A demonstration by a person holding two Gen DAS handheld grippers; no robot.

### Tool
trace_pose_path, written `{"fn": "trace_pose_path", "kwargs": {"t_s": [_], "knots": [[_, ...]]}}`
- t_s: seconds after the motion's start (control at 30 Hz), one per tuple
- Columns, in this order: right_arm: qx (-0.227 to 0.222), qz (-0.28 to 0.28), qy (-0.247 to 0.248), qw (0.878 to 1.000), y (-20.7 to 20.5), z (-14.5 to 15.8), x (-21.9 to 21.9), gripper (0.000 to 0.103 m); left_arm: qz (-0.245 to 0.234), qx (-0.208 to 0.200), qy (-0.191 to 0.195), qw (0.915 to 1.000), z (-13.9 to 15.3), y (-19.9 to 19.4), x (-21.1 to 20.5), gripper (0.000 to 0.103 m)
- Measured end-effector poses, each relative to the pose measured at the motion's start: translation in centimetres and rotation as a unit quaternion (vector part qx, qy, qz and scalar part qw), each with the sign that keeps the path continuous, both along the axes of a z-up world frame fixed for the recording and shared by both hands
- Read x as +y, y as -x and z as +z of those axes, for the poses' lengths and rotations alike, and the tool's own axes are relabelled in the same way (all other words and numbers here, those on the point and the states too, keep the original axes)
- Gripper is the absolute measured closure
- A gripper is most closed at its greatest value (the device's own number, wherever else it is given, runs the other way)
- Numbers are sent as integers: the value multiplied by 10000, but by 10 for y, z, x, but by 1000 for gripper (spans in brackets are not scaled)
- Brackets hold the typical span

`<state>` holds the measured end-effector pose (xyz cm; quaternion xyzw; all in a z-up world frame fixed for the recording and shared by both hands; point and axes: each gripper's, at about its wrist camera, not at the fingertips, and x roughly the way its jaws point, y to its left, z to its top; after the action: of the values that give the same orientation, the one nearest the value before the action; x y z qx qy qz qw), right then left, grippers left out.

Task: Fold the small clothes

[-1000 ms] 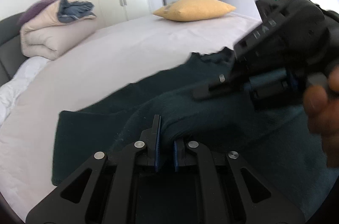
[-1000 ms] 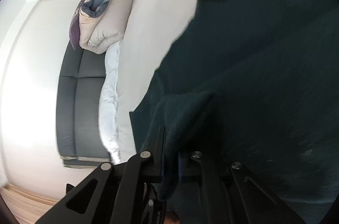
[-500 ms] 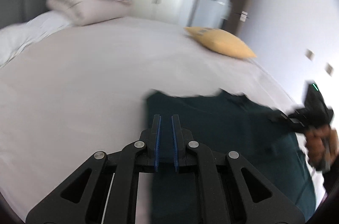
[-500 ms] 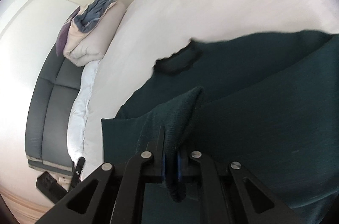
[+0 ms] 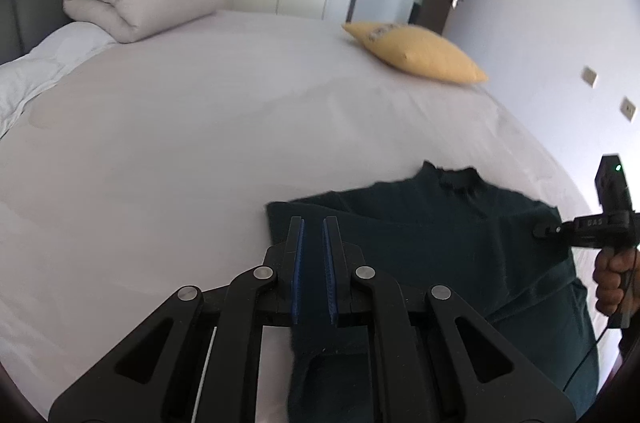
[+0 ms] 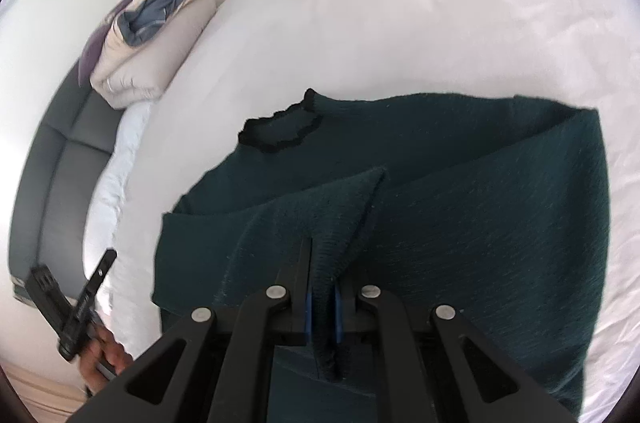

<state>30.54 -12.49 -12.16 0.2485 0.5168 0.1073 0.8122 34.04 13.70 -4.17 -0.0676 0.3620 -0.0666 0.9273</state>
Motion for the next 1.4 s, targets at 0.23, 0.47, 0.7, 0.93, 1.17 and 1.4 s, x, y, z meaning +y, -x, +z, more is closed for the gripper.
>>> {"fn": "trace_pose_path", "kwargs": {"t_s": [0.23,0.47,0.7,0.93,1.17,1.4], "knots": [[1,43,481,9988,-2,1,-7,95,-173,511,-272,9982,-30,-28,-23,94],[93,5,539,9985,5,-9,-10,95,-323,709,-506,9957,-56,-36,-39,94],[153,-56,506,9986,10,-8,-13,94,-450,1057,-748,9906,-84,-46,-50,94],[134,-140,430,9989,19,-6,-14,94,-504,1081,-807,9896,-87,-46,-52,94],[212,-244,383,9987,17,-18,-20,94,-551,1115,-903,9881,-86,-39,-49,94],[125,-446,233,9987,24,-19,-30,90,-426,822,-345,9951,-62,-36,-25,94]]}}
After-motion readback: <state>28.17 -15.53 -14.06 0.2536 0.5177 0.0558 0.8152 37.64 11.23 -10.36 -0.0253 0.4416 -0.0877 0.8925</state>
